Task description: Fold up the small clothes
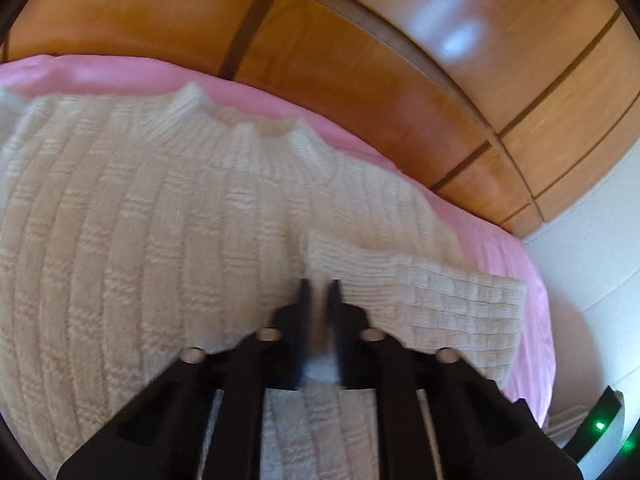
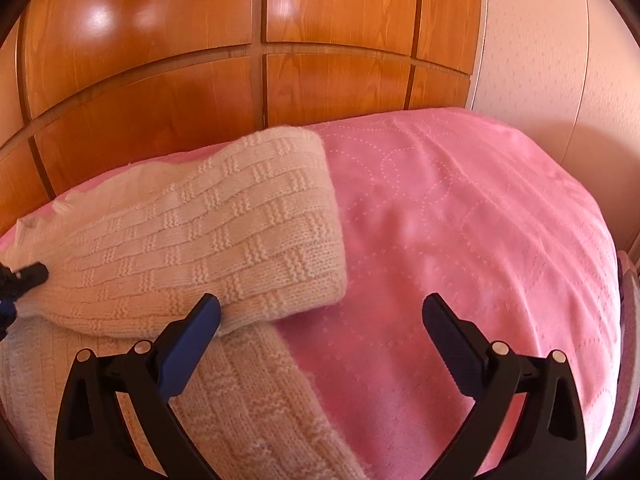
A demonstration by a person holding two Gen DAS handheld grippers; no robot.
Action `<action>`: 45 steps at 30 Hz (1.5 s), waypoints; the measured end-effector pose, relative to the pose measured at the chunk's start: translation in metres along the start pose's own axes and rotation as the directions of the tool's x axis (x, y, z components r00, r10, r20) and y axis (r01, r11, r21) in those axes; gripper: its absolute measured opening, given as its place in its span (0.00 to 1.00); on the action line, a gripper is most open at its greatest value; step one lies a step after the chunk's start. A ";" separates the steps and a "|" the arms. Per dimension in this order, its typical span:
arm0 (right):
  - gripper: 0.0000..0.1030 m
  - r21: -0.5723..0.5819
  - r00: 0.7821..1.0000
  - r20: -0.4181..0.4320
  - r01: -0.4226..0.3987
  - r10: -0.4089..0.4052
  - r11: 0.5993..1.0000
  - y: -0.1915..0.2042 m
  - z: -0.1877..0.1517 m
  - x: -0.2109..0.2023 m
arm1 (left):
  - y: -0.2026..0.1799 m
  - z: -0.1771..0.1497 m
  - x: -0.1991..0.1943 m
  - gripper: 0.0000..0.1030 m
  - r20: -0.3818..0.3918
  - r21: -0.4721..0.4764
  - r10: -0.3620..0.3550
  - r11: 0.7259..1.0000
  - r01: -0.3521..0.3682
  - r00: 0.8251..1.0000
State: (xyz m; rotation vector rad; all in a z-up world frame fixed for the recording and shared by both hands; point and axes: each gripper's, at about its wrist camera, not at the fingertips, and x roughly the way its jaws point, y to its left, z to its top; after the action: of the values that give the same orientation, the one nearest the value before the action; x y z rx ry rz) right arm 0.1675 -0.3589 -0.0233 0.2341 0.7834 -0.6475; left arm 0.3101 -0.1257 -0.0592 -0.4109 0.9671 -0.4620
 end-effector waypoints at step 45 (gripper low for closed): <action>0.98 0.279 0.986 -0.130 -0.065 0.104 0.958 -0.021 0.037 0.065 | 0.159 -0.044 -0.110 0.13 0.300 -0.316 0.056 0.948 0.044 0.952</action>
State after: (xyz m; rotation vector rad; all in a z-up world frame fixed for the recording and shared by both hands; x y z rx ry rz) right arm 0.2102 -0.4208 -0.0434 0.5701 0.8155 -0.6621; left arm 0.2490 0.0611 -0.0899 -0.7503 0.7395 -0.2237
